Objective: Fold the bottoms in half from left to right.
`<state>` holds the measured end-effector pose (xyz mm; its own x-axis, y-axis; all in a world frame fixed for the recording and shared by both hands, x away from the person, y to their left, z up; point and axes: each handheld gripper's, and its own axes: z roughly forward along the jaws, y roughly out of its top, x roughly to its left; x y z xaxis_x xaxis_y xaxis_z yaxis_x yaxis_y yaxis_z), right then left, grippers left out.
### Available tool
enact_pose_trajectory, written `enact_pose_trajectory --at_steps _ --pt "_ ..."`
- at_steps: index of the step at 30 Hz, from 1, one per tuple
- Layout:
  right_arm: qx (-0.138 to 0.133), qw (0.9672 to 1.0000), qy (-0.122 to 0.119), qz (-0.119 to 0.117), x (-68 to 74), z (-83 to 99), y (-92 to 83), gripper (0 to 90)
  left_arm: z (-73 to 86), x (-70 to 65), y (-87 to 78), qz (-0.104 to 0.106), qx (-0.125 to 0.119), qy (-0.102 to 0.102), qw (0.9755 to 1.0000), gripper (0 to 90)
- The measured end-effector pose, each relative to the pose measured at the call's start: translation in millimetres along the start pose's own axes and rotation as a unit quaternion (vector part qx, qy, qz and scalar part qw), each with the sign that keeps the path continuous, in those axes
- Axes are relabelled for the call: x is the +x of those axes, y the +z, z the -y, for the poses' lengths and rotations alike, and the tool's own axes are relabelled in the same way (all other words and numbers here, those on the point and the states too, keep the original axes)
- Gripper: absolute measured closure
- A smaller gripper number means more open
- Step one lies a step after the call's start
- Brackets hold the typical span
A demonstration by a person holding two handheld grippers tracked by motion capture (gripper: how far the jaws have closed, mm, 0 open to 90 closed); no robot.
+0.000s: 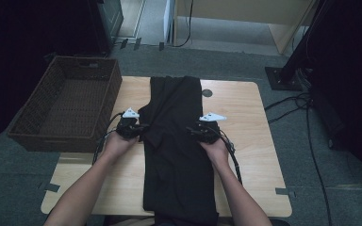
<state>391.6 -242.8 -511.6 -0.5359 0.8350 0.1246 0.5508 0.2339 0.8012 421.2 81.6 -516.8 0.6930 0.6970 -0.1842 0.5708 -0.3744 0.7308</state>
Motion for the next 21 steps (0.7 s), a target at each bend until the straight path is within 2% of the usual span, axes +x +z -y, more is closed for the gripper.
enact_pose_trajectory --at_steps 4,7,8,11,15,17,19,21 --pt "0.007 0.9997 -0.01 0.02 -8.7 -11.5 19.6 46.5 -2.5 0.3 -0.8 0.0 0.01 0.0 1.0 89.8" --pt "0.013 0.9993 -0.013 0.033 -9.4 -14.4 27.5 44.3 -2.6 0.2 -0.4 0.0 0.011 -0.002 0.9999 89.7" --pt "0.018 0.9986 -0.022 0.044 -7.1 -16.3 33.6 42.8 -2.8 -0.2 0.2 -0.001 0.01 0.001 0.9999 89.6" --pt "0.033 0.9982 -0.029 0.041 -4.3 -17.8 40.1 42.9 -2.9 -0.1 0.5 0.0 0.009 0.001 1.0 89.5" --pt "0.032 0.9983 -0.028 0.04 -4.7 -18.1 41.1 43.2 -2.5 0.3 0.6 0.001 0.008 -0.003 1.0 89.6" --pt "0.031 0.9983 -0.026 0.042 -4.6 -18.1 41.0 47.7 -2.5 0.2 0.9 0.001 0.007 -0.004 1.0 89.6" --pt "0.027 0.9984 -0.022 0.044 -4.9 -17.5 39.6 63.3 -2.6 -0.3 1.0 0.0 0.007 -0.004 1.0 89.6" --pt "0.026 0.9984 -0.01 0.048 -6.5 -17.3 38.6 73.3 -2.8 -1.0 1.2 -0.003 0.008 -0.006 0.9999 89.5"
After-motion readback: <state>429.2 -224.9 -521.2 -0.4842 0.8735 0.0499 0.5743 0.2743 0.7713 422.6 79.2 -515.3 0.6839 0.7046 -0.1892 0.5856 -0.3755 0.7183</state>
